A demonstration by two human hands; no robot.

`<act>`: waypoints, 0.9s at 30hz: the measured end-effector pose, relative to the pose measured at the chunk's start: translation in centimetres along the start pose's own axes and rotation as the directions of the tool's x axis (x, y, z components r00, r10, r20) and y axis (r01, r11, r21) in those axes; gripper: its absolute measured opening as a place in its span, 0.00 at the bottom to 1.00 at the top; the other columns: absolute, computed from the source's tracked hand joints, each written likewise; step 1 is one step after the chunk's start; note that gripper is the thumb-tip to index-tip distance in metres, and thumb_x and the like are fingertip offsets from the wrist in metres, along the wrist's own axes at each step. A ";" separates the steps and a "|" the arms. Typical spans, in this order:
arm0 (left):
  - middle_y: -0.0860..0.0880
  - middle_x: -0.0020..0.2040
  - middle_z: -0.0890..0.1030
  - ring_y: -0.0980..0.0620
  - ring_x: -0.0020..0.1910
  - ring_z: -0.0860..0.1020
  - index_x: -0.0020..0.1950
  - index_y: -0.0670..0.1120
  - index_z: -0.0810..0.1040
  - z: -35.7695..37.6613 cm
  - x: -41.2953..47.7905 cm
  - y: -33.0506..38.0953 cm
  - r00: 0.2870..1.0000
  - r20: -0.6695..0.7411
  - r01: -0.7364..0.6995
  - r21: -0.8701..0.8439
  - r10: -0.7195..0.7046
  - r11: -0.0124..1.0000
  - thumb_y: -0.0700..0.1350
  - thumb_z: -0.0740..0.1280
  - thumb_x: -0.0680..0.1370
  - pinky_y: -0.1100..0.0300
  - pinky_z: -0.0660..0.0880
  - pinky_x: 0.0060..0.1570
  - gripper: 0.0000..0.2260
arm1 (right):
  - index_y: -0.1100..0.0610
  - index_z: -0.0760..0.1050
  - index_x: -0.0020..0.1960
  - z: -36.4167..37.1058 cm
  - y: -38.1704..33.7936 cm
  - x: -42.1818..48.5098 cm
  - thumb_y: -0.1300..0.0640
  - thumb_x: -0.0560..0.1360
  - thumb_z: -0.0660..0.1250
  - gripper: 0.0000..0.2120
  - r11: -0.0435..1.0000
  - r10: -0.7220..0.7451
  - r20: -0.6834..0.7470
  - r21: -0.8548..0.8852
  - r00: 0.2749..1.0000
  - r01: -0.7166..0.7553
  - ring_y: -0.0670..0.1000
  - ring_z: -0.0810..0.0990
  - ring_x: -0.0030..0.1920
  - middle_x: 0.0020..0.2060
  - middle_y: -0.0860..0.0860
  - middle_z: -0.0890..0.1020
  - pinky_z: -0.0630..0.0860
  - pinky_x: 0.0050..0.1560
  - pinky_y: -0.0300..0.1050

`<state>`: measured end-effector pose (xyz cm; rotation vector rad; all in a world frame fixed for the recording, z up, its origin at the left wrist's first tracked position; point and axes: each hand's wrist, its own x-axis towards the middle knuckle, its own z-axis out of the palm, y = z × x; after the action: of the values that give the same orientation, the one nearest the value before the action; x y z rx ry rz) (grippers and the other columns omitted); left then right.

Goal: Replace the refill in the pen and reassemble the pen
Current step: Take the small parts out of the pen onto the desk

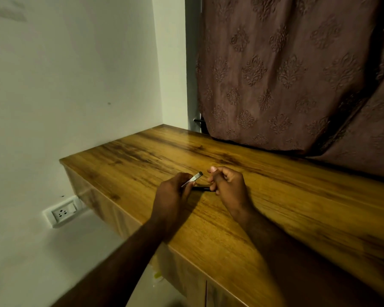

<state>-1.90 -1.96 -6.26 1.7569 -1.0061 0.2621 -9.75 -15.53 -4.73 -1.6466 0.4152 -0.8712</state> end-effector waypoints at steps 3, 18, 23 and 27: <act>0.53 0.41 0.83 0.57 0.37 0.80 0.54 0.54 0.77 -0.3 -0.7 0.9 0.991 0.055 -0.131 0.181 0.123 0.975 0.59 0.59 0.78 0.55 0.77 0.35 0.13 | 0.65 0.80 0.45 0.6 -0.8 -0.9 0.58 0.78 0.66 0.10 0.996 0.021 0.063 0.082 0.998 -0.026 0.43 0.72 0.24 0.30 0.55 0.79 0.67 0.26 0.34; 0.47 0.37 0.83 0.45 0.35 0.81 0.49 0.49 0.77 0.8 -0.3 0.0 0.968 0.134 -0.248 0.432 0.210 0.867 0.55 0.66 0.77 0.57 0.72 0.31 0.10 | 0.63 0.77 0.43 -0.8 -0.3 -2.4 0.61 0.78 0.66 0.07 0.997 0.060 0.065 -0.056 0.996 -0.057 0.43 0.74 0.24 0.31 0.53 0.80 0.69 0.25 0.35; 0.48 0.37 0.83 0.45 0.34 0.80 0.51 0.49 0.77 0.8 -0.4 -0.2 0.967 0.135 -0.252 0.406 0.215 0.878 0.56 0.64 0.78 0.55 0.74 0.31 0.11 | 0.59 0.77 0.42 -0.8 0.0 -2.3 0.61 0.78 0.65 0.06 0.996 0.058 0.072 -0.071 0.996 -0.053 0.43 0.75 0.25 0.32 0.52 0.80 0.70 0.26 0.36; 0.49 0.36 0.82 0.47 0.34 0.80 0.50 0.49 0.76 0.5 -0.5 -0.1 0.975 0.113 -0.221 0.405 0.191 0.887 0.55 0.65 0.78 0.55 0.73 0.31 0.10 | 0.60 0.77 0.42 -1.2 -0.2 -2.1 0.61 0.78 0.65 0.06 0.997 0.065 0.046 -0.039 0.997 -0.064 0.42 0.74 0.25 0.31 0.52 0.80 0.70 0.26 0.36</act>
<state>-2.27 -2.19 -6.85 2.0514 -1.2602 0.5912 -12.06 -14.84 -5.14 -1.6757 0.4513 -0.7790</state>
